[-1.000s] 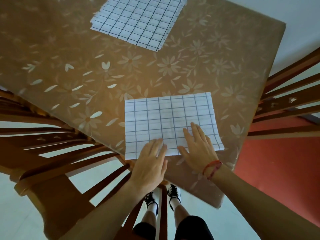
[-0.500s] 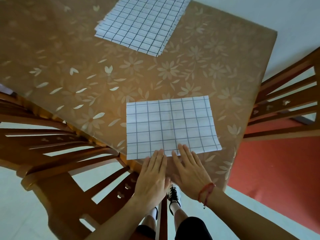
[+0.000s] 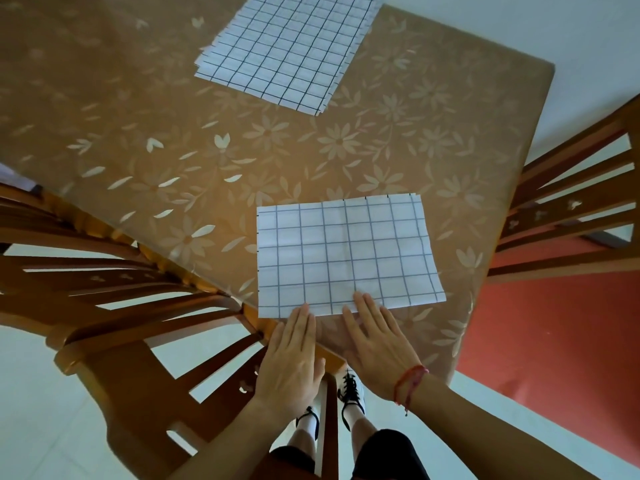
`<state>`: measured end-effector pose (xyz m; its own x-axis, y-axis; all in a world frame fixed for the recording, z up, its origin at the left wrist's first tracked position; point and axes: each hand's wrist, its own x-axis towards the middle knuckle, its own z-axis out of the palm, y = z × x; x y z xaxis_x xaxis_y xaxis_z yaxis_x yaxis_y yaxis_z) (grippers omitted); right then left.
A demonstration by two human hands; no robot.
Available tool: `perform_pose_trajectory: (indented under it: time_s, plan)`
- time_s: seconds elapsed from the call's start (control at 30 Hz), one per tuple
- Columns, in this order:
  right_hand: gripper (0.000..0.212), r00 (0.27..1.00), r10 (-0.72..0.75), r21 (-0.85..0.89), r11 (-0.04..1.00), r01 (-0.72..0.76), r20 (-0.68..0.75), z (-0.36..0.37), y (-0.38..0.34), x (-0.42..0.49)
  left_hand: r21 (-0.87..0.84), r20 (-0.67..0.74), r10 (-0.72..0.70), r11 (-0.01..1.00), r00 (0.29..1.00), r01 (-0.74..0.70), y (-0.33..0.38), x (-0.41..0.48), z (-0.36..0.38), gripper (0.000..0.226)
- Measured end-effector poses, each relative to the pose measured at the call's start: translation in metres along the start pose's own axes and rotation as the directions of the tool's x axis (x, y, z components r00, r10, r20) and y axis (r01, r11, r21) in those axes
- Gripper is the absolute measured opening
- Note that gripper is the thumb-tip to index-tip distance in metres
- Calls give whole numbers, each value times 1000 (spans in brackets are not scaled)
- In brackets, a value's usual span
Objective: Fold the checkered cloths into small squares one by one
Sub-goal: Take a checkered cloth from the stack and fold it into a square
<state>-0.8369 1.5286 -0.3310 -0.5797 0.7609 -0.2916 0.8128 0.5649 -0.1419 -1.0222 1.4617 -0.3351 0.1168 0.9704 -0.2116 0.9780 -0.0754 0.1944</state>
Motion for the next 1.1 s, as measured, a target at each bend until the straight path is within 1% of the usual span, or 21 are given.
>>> perform_pose_trajectory:
  time_s: [0.2,0.4,0.5,0.6,0.73,0.8,0.87,0.97,1.03,1.1]
  plan:
    - [61,998,-66,5,998,66,-22,-5,-16,12,12,-6,-94,995,996,94,-8,-2,1,88]
    - [64,995,-95,39,995,96,-26,-4,-30,19,13,-13,-133,991,991,133,-7,-6,0,87]
    - [59,986,-161,23,987,161,-34,0,-38,24,19,-3,-172,985,985,172,-9,-6,1,87]
    - [62,976,-218,22,976,218,-21,9,-44,27,16,-2,-160,987,987,160,-12,-9,6,87]
    - [65,969,-246,27,969,246,9,13,-40,26,6,14,-152,988,988,152,-16,-10,10,91]
    - [68,976,-217,8,976,217,21,9,-28,21,11,23,-144,990,989,144,-17,-10,10,88]
    - [71,988,-155,-14,988,155,27,6,-8,10,9,26,-139,990,990,138,-19,-10,10,84]
    - [74,1000,5,-30,1000,-4,29,5,40,-14,-3,17,-134,991,991,134,-20,-11,10,83]
    - [76,992,126,-37,991,-125,27,3,70,-30,-6,14,-126,992,992,126,-21,-12,12,85]
    - [78,982,186,-76,980,-182,46,3,89,-42,-10,18,-124,992,992,124,-22,-12,13,87]
